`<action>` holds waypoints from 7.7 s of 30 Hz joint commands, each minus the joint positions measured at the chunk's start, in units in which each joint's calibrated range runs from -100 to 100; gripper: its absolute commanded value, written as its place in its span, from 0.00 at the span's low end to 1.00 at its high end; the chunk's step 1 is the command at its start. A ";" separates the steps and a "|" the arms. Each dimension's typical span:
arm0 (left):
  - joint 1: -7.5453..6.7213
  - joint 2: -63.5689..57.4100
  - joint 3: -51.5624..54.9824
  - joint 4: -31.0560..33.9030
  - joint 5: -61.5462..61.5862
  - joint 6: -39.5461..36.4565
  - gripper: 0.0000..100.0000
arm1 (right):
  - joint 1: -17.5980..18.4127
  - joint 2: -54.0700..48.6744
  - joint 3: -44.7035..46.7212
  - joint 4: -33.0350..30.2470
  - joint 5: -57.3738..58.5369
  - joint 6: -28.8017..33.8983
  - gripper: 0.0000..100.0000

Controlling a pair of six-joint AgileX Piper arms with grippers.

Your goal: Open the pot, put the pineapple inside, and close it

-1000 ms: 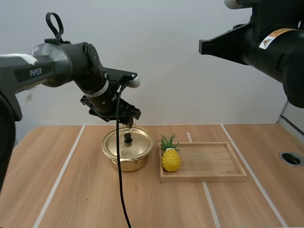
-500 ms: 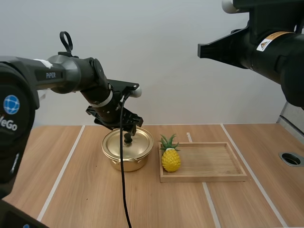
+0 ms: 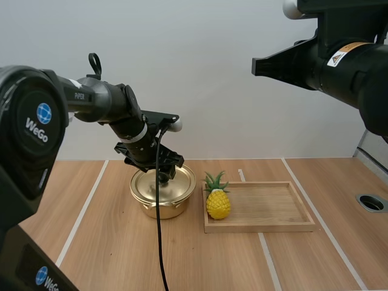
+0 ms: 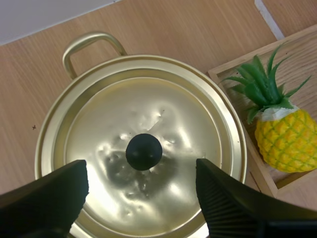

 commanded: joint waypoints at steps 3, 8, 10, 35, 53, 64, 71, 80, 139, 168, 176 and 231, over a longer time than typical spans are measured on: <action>-0.22 1.56 0.28 -1.46 -2.04 0.54 1.00 | -0.20 -0.26 -0.35 0.51 0.17 -0.21 0.00; -0.22 2.30 0.28 -3.10 -4.12 1.58 1.00 | -0.20 -0.26 -0.35 0.51 0.17 -0.21 0.00; -0.22 2.30 0.28 -3.31 -4.96 2.20 1.00 | -0.20 -0.26 -0.35 0.51 0.17 -0.21 0.00; -0.22 6.57 0.28 -3.64 -6.01 2.56 1.00 | -0.20 -0.26 -0.35 0.51 0.17 -0.21 0.00; -0.22 6.57 0.28 -3.64 -3.41 2.56 0.02 | -0.20 -0.26 -0.35 0.51 0.17 -0.21 0.00; -0.22 6.57 0.28 -3.64 -3.28 2.56 0.00 | -0.20 -0.26 -0.35 0.51 0.17 -0.21 0.00; -0.22 5.64 0.28 -4.55 -7.68 2.56 0.00 | -0.20 -0.26 -0.35 0.51 0.17 -0.21 0.00; -0.22 -1.87 0.28 -6.59 -25.40 2.56 0.00 | -0.20 -0.26 -0.35 0.51 0.17 -0.21 0.00; 3.28 -56.32 -9.68 -11.10 -43.63 -3.35 0.00 | -0.20 -0.26 -0.35 5.03 12.93 -2.98 0.00; 3.28 -56.43 -9.68 -10.99 -34.40 -3.35 0.00 | -0.20 12.69 -0.47 26.70 20.33 -22.71 0.00; 3.28 -56.43 -9.68 -10.99 -34.40 -3.35 0.00 | -0.20 16.77 -0.47 32.16 31.66 -28.35 0.00; 3.28 -56.43 -9.68 -10.99 -34.40 -3.35 0.00 | -0.20 25.88 -0.07 25.69 49.73 -28.93 1.00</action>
